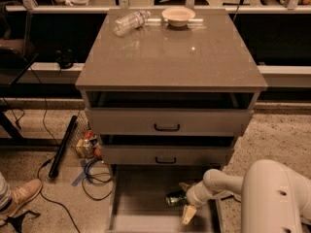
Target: Pick green can from bottom drawer and place on counter
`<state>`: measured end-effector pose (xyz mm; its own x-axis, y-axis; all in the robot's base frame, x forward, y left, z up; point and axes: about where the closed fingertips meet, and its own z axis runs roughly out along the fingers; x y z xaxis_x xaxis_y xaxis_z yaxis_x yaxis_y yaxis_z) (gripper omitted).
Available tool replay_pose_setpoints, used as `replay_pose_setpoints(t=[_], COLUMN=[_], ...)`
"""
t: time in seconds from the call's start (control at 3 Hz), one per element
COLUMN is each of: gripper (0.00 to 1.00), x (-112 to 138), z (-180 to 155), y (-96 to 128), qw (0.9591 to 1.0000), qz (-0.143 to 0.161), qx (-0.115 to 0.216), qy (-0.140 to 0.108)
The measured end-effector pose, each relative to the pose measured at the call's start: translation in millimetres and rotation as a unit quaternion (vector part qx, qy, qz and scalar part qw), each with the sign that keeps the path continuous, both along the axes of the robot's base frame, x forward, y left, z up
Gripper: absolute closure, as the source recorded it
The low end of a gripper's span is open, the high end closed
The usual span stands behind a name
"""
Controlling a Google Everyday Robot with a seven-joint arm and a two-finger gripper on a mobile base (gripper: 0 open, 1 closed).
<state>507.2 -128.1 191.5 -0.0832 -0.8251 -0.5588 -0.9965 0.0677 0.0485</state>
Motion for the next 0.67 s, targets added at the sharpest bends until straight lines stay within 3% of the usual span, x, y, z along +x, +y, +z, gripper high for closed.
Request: replay_pose_setpoints(t=[0.67], gripper=[0.0], x=[11], z=[-52], y=[7], qw=[0.9999], qz=[0.004], qx=[-0.008], qy=[0.011])
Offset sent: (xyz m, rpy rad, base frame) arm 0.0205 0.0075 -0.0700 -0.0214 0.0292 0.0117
